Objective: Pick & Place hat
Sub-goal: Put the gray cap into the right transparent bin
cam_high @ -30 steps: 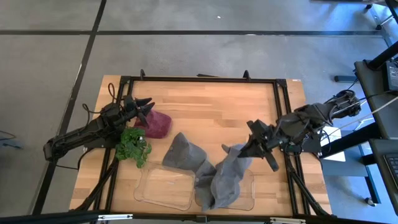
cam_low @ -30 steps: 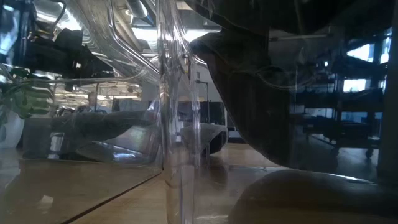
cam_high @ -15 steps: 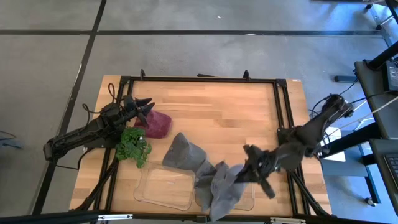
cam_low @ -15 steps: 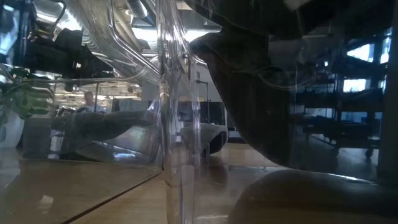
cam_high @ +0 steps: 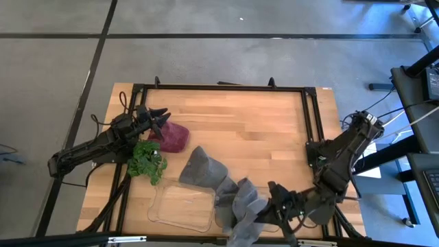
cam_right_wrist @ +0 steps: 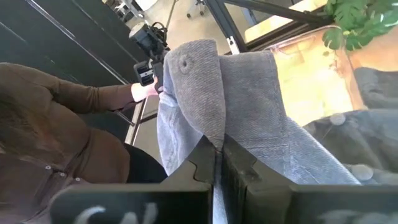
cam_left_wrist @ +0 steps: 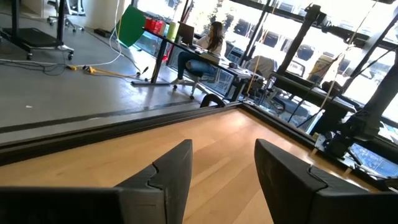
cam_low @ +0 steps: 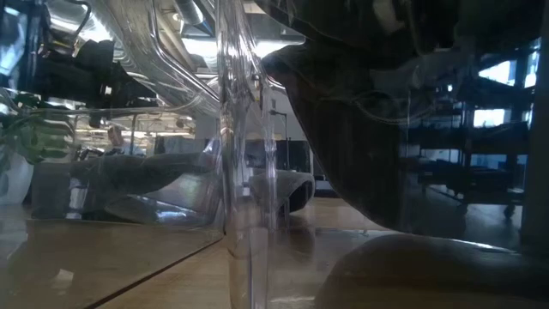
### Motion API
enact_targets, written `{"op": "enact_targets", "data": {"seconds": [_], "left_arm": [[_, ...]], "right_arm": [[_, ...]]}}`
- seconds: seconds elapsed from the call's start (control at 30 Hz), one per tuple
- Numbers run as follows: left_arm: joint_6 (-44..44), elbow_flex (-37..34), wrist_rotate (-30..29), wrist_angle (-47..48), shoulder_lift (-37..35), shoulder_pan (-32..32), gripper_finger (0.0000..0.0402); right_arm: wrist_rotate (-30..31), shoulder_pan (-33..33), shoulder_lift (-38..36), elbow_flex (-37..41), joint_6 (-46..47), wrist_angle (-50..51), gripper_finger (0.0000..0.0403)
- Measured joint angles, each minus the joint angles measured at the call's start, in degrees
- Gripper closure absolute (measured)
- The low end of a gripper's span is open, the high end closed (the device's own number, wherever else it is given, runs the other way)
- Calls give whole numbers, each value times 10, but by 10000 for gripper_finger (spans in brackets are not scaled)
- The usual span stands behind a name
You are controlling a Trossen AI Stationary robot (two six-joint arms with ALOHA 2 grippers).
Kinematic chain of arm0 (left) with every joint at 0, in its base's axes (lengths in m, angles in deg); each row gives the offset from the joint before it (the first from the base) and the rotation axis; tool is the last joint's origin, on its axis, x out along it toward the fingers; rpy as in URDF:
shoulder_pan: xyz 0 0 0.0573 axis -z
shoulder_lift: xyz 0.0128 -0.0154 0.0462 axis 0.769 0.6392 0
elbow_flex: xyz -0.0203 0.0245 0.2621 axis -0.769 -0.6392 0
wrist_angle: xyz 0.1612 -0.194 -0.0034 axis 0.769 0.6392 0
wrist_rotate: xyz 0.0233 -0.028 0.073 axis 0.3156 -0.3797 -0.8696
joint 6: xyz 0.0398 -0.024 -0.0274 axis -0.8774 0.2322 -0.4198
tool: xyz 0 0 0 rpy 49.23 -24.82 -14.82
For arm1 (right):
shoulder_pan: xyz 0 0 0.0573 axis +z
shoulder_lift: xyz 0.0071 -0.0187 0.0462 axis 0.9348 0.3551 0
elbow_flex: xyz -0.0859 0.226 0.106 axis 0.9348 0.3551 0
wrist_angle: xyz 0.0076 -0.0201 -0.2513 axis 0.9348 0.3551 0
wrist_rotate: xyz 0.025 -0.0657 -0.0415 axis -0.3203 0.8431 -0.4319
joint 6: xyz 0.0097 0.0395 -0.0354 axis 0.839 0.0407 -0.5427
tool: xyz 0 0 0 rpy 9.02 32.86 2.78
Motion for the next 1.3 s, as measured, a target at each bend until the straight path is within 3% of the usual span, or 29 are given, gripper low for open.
{"op": "enact_targets", "data": {"seconds": [0.2, 0.5, 0.73, 0.9, 1.0, 1.13, 1.3], "left_arm": [[0, 0, 0, 0, 0, 0, 233], [0, 0, -3, 0, 0, 0, 233], [30, 0, -3, 0, 1, 0, 233], [36, 0, 0, 0, 1, 0, 233], [36, 0, 1, 0, 1, 0, 233], [36, 0, 1, 0, 1, 0, 233], [36, 0, 1, 0, 1, 0, 233]], "right_arm": [[23, 21, 3, 8, 34, 5, 392], [3, 21, -30, 109, 47, -38, 392], [-10, 20, -95, 219, 22, -153, 392], [-30, 20, -120, 325, 4, -327, 392], [-27, 20, -119, 374, -19, -383, 392], [-20, 12, -120, 419, -2, -417, 392], [35, 11, -119, 447, 3, -414, 385]]}}
